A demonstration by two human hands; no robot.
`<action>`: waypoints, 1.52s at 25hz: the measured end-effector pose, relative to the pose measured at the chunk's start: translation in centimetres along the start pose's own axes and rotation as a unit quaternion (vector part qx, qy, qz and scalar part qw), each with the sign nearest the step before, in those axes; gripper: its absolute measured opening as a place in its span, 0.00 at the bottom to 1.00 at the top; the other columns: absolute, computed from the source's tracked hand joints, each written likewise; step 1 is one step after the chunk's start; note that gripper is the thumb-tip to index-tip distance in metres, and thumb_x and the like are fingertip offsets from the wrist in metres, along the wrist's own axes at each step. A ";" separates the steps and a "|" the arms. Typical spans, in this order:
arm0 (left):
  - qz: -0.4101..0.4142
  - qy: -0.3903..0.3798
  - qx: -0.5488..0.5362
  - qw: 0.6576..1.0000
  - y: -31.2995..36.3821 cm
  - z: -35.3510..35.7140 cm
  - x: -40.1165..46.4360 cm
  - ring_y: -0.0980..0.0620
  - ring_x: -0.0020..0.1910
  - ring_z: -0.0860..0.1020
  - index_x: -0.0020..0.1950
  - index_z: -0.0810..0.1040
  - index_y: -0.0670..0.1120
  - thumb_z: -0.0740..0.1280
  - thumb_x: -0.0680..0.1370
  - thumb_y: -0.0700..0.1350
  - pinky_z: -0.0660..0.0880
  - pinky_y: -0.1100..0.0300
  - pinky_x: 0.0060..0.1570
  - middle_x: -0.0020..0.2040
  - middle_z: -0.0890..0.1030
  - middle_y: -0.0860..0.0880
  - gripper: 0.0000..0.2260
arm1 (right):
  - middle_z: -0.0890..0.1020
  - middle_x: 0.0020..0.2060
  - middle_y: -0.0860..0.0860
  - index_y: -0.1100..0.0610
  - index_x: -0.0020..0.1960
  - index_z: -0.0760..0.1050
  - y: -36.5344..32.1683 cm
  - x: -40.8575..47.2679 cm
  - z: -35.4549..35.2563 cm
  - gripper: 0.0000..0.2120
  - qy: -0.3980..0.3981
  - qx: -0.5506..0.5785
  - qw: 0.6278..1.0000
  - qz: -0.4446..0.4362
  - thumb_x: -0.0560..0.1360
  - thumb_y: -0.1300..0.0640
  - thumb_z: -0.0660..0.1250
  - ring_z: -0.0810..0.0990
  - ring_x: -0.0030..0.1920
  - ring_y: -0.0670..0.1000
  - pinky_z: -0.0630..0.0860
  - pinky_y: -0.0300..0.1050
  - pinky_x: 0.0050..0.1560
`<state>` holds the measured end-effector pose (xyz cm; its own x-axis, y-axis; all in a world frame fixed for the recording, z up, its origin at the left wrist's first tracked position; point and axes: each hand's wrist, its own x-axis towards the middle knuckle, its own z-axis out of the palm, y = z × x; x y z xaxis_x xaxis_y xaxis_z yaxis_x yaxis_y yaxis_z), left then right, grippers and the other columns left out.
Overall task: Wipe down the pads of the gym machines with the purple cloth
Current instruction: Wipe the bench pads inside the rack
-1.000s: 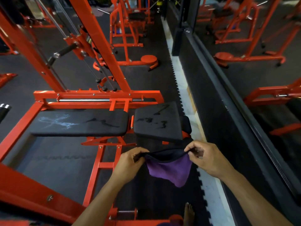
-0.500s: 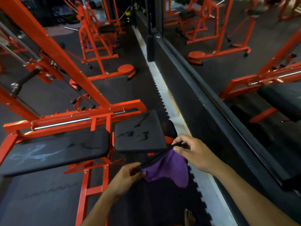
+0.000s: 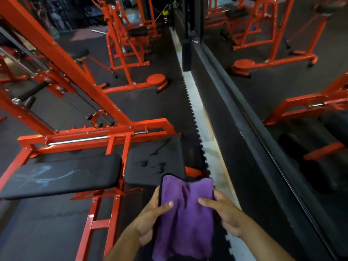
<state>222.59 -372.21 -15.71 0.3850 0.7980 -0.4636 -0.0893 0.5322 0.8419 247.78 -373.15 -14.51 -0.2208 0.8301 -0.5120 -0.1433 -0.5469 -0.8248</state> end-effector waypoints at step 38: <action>0.332 0.138 0.307 0.881 21.8 -5.1 13.8 0.55 0.44 0.81 0.56 0.78 0.52 0.55 0.69 0.20 0.76 0.67 0.42 0.50 0.86 0.49 0.31 | 0.84 0.46 0.42 0.51 0.52 0.79 -21.0 13.2 -3.0 0.12 0.119 -0.316 0.869 -0.362 0.78 0.67 0.67 0.83 0.49 0.43 0.80 0.45 0.53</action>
<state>221.29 -348.13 -5.15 0.1898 0.9593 0.2091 0.3352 -0.2634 0.9046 250.72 -350.41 -4.66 -0.0770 0.9718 0.2229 0.4129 0.2346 -0.8800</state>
